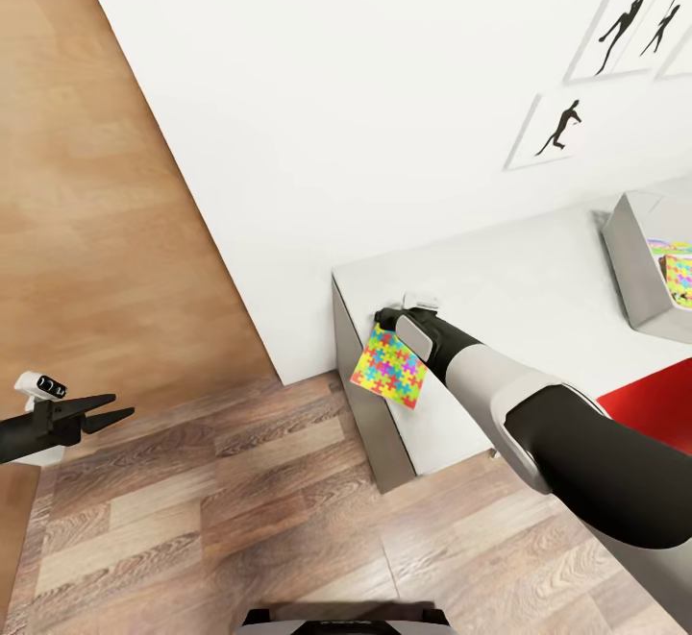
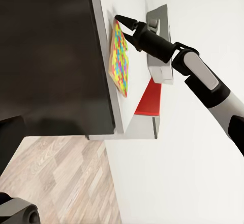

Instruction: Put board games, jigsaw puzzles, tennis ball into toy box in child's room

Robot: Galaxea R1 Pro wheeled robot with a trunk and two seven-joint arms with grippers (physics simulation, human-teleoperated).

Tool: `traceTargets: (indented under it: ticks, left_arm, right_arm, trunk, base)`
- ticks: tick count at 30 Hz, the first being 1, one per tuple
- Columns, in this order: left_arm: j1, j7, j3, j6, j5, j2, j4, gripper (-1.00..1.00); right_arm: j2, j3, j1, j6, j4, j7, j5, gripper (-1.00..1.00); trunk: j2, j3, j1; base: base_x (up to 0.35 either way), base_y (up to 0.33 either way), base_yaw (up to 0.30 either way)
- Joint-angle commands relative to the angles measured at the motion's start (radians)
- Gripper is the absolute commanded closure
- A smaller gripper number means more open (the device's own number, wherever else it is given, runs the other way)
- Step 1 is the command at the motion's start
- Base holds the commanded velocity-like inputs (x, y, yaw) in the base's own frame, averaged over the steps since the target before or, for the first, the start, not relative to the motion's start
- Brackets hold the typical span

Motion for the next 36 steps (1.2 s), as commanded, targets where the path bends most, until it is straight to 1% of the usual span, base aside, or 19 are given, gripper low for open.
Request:
traceTargets:
  ticks: [1,36]
  left_arm:
    - [0.0,-0.003,-0.001,0.011,0.001,0.001,0.0,-1.0]
    - [0.0,-0.003,-0.001,0.011,0.001,0.0,0.0,-1.0]
  right_arm:
    - [0.0,-0.009,0.0,0.005,0.009,-0.006,-0.018,-1.0]
    - [-0.003,-0.011,0.0,-0.007,0.008,-0.006,-0.023,-1.0]
  trunk:
    - [-0.001,-0.002,0.001]
    - [-0.001,-0.002,0.001]
  base:
    - [-0.079,0.002,0.0]
    - [-0.007,0.0,0.0]
